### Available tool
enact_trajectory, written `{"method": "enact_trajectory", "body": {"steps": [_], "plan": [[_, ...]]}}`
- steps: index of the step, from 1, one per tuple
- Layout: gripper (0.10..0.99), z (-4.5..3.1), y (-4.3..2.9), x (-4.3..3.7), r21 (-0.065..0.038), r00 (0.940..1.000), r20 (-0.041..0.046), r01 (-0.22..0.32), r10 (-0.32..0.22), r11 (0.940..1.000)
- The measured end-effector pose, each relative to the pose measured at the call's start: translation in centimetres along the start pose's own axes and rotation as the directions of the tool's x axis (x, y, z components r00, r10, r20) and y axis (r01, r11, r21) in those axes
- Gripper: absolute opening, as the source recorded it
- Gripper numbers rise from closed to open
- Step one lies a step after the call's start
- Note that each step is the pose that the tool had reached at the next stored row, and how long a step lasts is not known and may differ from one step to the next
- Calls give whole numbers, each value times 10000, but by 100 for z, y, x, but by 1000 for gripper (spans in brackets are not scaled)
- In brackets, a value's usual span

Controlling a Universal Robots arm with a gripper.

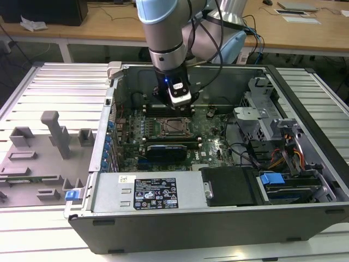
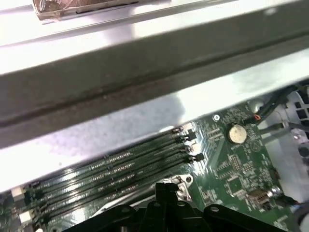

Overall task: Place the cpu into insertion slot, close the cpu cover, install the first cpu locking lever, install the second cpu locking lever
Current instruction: 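Install the first cpu locking lever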

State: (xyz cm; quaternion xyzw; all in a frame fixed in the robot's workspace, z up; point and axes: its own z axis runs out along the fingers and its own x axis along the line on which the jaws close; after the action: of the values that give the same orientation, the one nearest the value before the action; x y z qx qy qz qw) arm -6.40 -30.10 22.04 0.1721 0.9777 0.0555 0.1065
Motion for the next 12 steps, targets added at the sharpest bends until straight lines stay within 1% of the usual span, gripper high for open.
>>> {"method": "enact_trajectory", "body": {"steps": [2, 5, 6, 7, 8, 9, 10, 12], "plan": [[106, -51, 8, -11, 43, 10000, 14, 4, -4, 10000], [106, -54, 8, -11, 42, 10000, 17, -3, 3, 10000], [106, -54, 9, -11, 56, 10000, -18, -6, 6, 10000], [106, -53, 9, -14, 102, 9999, -144, -16, 17, 9999], [106, -50, 11, -19, 161, 9995, -319, -28, 33, 9999], [106, -48, 12, -22, 211, 9989, -465, -37, 47, 9998], [106, -45, 15, -30, 324, 9968, -796, -54, 80, 9995], [106, -46, 6, -35, 329, 9967, -806, -54, 80, 9994]]}}
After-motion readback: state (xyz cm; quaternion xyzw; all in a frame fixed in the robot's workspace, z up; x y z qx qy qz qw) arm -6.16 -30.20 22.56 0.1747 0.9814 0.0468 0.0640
